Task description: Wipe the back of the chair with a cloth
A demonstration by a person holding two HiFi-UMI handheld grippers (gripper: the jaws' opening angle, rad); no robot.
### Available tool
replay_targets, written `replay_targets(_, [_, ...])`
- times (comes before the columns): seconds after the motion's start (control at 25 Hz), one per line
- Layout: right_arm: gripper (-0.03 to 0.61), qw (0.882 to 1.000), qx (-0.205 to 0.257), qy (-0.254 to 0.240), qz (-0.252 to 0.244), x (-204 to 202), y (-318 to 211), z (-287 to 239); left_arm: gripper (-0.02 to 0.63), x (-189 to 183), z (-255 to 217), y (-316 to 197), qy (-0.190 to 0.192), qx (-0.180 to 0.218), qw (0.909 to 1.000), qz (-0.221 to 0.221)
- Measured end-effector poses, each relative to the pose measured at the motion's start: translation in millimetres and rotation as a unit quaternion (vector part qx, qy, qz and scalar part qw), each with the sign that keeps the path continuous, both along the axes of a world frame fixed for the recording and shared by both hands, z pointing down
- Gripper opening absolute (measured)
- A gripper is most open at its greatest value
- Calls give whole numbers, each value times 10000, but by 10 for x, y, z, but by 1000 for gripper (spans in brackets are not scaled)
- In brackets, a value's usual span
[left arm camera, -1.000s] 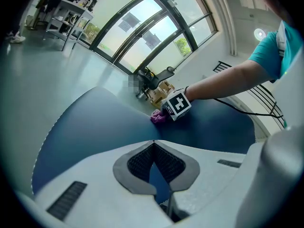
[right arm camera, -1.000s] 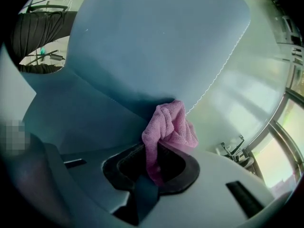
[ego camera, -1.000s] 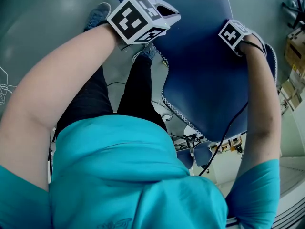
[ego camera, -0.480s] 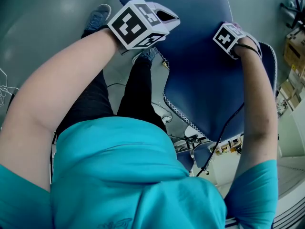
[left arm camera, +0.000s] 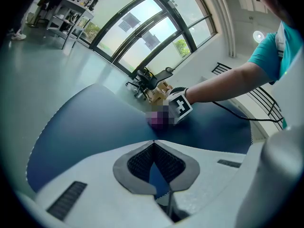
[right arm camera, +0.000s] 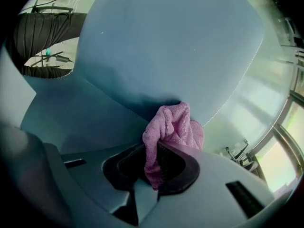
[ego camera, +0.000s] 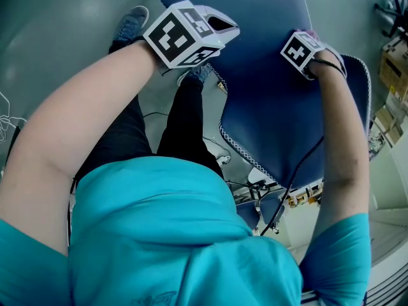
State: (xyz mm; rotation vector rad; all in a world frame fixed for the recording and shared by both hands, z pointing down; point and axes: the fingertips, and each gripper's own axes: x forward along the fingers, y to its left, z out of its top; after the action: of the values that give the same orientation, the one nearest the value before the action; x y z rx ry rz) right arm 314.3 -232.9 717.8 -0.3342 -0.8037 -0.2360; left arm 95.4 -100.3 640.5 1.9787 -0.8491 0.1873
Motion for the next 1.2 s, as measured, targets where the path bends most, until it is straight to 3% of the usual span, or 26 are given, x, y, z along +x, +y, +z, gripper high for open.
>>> replay_targets(1.2, [58, 9984, -555, 12, -108, -150, 798, 23, -5, -77, -59, 192, 37, 37, 10000, -57])
